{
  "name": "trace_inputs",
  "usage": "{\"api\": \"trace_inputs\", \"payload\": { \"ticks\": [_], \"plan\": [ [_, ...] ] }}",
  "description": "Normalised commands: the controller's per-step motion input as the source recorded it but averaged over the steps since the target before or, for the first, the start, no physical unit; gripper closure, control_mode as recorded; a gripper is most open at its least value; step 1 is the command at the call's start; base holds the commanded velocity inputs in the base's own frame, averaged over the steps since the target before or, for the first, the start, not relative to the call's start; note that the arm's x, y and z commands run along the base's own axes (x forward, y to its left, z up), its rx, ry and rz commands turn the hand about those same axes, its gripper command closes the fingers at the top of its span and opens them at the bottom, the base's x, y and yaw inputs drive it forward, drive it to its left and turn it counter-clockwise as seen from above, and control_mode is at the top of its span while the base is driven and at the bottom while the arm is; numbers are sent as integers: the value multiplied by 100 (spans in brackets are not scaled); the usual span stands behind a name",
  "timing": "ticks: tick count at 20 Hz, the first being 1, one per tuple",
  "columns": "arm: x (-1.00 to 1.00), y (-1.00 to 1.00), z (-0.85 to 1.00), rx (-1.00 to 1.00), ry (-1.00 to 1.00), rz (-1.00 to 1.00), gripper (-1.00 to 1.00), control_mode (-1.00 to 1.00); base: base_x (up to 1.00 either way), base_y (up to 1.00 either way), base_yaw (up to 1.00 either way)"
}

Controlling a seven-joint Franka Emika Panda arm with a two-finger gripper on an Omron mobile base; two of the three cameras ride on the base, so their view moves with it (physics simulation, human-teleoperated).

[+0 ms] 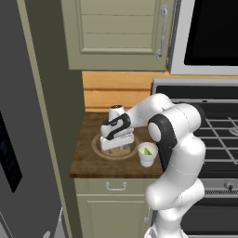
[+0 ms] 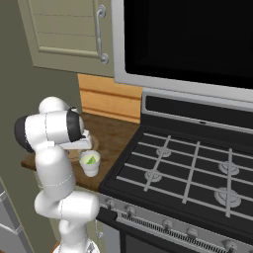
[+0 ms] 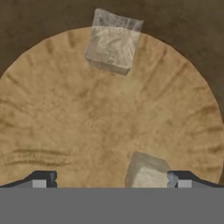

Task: Grab a lemon wedge from the fridge and one ice cube from the ice bowl, and put them in the glass of lemonade.

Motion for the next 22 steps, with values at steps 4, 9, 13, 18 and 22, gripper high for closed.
{"api": "trace_inputs", "payload": {
  "ticks": [4,9,13,18,22],
  "plan": [
    [0,0,0,0,0,0,-100,-100,0,0,0],
    [0,0,0,0,0,0,-100,-100,0,0,0],
    [0,0,0,0,0,0,100,-100,0,0,0],
    [0,0,0,0,0,0,100,-100,0,0,0],
    [-1,0,0,0,0,0,100,-100,0,0,0]
  ]
}}
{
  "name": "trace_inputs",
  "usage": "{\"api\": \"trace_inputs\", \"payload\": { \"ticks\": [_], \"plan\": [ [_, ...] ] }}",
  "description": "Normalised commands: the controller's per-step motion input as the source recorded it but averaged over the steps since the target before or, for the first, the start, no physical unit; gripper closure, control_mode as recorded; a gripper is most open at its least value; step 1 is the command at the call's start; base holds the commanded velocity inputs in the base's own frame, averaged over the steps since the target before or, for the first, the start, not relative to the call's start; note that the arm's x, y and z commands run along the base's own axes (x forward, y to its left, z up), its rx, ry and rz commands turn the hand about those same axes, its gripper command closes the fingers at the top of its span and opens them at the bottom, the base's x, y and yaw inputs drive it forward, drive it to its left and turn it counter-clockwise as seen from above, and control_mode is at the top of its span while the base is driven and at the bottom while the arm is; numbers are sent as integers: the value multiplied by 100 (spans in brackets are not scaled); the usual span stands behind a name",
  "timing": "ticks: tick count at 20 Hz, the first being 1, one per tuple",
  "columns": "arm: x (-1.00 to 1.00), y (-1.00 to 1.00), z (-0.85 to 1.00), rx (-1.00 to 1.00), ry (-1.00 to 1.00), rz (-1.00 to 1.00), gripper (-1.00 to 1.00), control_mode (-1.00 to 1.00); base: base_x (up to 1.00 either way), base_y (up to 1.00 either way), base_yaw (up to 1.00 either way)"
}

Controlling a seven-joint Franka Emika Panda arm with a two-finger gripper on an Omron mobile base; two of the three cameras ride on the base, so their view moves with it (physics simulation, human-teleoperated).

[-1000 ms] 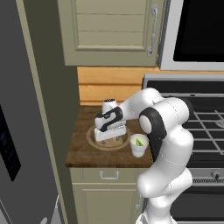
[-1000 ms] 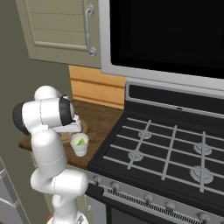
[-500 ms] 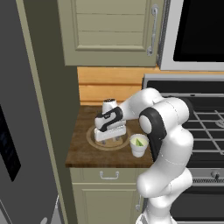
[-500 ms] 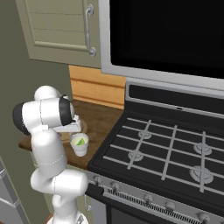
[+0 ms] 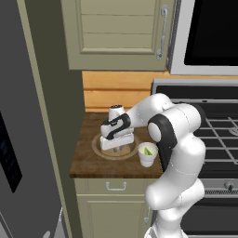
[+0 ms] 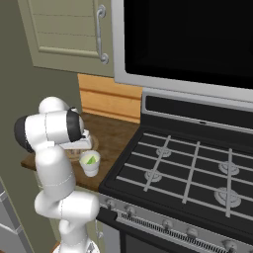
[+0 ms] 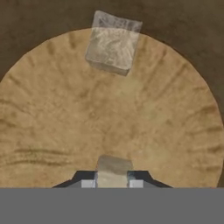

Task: Grab a lemon wedge from the fridge and one ice cube from the ice bowl, and put them in the glass of lemonade.

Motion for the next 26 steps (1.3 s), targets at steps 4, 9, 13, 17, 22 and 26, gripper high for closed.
{"api": "trace_inputs", "payload": {
  "ticks": [4,9,13,17,22,26],
  "plan": [
    [-1,0,17,0,0,0,100,-100,0,0,0],
    [0,0,73,0,5,0,100,-100,0,0,0],
    [5,-2,25,2,0,0,100,-100,0,0,0],
    [6,-6,18,2,0,0,100,-100,0,0,0],
    [1,0,12,1,0,0,100,-100,0,0,0],
    [8,0,7,1,0,0,100,-100,0,0,0]
  ]
}}
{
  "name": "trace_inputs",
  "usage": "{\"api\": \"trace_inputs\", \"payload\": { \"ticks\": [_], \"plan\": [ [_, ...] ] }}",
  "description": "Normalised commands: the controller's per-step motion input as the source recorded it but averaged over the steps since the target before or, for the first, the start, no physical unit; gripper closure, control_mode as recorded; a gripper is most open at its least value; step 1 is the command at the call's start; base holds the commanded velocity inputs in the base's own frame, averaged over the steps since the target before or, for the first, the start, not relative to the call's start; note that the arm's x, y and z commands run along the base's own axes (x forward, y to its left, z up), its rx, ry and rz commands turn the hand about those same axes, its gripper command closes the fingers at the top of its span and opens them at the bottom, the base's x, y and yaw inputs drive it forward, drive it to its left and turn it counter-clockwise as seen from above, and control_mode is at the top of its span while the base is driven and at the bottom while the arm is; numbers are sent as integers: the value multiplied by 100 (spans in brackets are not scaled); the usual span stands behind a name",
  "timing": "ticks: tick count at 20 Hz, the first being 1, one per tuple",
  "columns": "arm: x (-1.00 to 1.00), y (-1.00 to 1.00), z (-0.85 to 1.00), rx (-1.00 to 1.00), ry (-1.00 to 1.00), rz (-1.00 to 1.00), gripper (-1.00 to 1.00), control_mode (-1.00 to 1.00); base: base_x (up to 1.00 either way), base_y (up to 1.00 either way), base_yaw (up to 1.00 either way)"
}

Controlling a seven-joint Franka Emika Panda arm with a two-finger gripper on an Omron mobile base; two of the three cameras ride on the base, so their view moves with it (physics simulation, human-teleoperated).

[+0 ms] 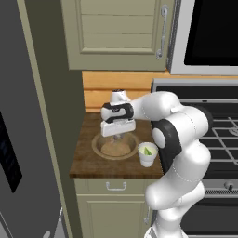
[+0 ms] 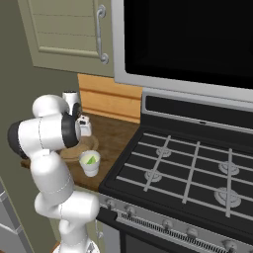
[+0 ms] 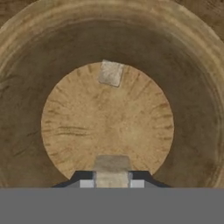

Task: Grab a lemon wedge from the fridge and one ice cube from the ice bowl, and put them in the glass of lemonade.

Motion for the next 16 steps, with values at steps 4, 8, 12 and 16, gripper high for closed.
{"api": "trace_inputs", "payload": {
  "ticks": [4,8,12,16],
  "plan": [
    [-18,-23,4,7,0,0,100,-100,0,0,0],
    [-84,-40,36,4,-3,0,100,-100,0,0,0],
    [-84,-33,59,-1,-2,0,100,-100,0,0,0],
    [-92,-41,49,-1,0,-5,100,-100,0,0,0]
  ]
}}
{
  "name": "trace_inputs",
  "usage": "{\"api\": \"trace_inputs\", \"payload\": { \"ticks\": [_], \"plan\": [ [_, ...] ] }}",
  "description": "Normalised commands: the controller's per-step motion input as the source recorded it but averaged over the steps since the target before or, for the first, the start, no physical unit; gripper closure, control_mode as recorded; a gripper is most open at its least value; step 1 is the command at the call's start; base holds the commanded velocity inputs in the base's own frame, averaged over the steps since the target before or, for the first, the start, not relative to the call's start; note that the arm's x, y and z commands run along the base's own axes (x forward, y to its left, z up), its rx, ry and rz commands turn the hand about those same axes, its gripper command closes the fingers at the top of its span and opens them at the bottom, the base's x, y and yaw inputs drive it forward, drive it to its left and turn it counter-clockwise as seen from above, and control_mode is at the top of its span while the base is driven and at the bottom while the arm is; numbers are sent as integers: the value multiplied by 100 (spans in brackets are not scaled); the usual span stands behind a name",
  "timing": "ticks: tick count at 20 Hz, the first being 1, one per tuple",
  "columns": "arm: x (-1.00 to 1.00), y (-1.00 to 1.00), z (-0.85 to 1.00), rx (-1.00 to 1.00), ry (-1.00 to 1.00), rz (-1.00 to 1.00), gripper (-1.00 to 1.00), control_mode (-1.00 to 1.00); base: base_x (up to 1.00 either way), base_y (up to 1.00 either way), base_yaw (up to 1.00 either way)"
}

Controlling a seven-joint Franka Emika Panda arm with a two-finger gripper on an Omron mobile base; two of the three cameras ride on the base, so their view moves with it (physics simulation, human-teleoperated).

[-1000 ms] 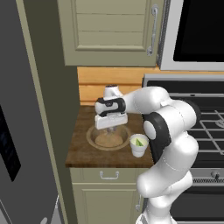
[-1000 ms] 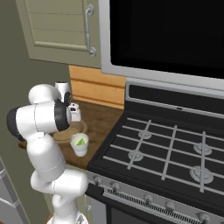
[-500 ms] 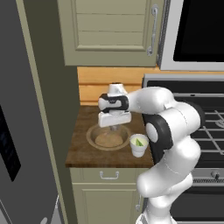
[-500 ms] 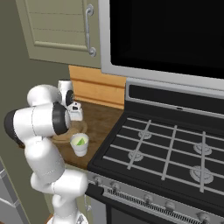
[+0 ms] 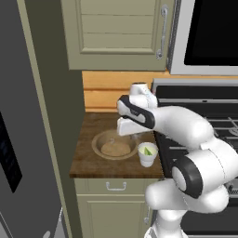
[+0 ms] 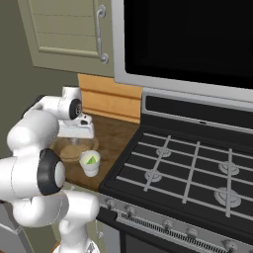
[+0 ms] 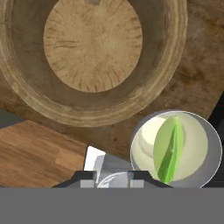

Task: Grab a lemon wedge from the fridge and one ice cube from the ice bowl, and put them in the glass of lemonade.

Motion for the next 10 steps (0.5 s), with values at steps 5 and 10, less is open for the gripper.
{"api": "trace_inputs", "payload": {
  "ticks": [5,10],
  "plan": [
    [-92,-38,15,0,-3,-7,100,-100,0,0,0],
    [-30,-41,0,-6,-19,-8,100,-100,0,0,0]
  ]
}}
